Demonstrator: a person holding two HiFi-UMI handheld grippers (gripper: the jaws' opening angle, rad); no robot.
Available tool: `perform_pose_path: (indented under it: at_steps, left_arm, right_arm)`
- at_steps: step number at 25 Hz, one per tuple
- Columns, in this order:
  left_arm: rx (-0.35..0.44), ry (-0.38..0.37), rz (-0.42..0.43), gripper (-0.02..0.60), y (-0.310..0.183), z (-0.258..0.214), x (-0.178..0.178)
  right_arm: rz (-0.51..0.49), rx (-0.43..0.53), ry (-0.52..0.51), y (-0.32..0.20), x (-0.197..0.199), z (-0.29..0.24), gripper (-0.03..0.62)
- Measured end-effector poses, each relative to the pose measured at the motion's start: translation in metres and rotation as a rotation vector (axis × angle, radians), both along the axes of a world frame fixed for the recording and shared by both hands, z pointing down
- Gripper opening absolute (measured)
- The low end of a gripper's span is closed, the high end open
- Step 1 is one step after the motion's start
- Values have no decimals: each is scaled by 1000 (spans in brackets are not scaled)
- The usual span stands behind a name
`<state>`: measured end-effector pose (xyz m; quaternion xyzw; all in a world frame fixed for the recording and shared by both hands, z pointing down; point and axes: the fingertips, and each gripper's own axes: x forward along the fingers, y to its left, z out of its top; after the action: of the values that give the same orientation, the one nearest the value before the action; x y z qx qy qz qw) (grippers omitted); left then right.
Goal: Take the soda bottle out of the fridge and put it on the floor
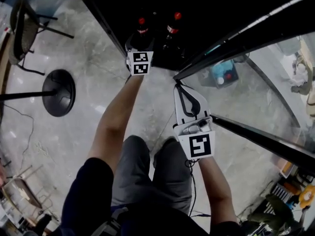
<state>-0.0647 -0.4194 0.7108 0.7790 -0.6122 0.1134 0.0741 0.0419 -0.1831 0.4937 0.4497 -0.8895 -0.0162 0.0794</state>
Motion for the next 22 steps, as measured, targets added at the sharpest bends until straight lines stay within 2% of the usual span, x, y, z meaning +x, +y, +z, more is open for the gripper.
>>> perform_pose_path:
  at_steps: [8,22]
  left_arm:
    - [-13,5,-57,325,-31,48,-9]
    - [47,-47,-111,328,-81,77,-16]
  right_arm:
    - [-27,15,-33,-3,2,22,18]
    - [-50,12,-49,-14,5,61,18]
